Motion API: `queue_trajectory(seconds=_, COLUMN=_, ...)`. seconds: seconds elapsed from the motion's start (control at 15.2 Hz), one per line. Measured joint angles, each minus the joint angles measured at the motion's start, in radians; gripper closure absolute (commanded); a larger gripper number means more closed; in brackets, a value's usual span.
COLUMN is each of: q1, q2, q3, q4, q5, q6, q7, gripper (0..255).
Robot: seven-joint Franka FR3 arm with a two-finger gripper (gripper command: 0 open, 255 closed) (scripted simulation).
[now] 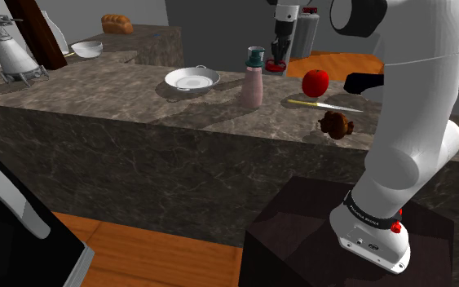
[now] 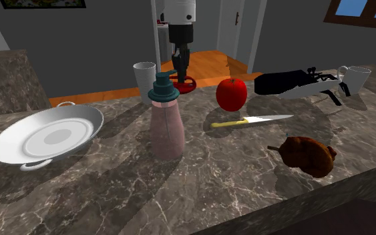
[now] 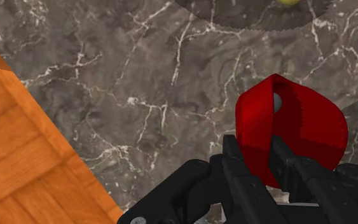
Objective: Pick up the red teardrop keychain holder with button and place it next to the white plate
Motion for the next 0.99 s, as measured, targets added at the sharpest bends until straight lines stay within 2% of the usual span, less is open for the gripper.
queue_trajectory(seconds=0.53, q1=-0.015, q2=0.008, q3=-0.002, q4=0.122, q5=0.001, q6=-0.112, q7=0.008, gripper=255)
queue_trajectory(seconds=0.99, q1=-0.039, q2=0.041, q3=-0.001, q4=0.27, q5=0.012, q6=-0.227, q7=0.015, gripper=255)
